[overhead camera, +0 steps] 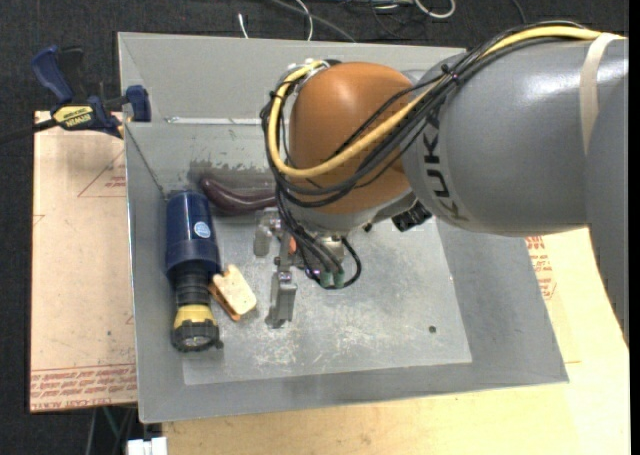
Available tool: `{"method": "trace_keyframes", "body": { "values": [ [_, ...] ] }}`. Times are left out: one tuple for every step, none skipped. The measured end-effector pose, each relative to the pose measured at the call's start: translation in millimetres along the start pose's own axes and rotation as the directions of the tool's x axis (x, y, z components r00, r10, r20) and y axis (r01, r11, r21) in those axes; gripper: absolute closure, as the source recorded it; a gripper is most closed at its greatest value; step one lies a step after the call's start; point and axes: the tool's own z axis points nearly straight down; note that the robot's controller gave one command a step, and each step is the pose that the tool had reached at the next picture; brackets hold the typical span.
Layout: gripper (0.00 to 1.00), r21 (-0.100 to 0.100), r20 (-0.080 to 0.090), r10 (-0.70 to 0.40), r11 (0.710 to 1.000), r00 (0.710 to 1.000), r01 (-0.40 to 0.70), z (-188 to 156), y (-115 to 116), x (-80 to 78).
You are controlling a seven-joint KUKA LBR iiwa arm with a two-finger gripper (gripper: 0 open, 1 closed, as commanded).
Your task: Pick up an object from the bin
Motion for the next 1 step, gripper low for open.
{"method": "trace_keyframes", "body": {
  "values": [
    [0.00,-0.001,0.008,0.005,1.000,1.000,-0.005,-4.7,-1.4,-1.7]
  ]
}}
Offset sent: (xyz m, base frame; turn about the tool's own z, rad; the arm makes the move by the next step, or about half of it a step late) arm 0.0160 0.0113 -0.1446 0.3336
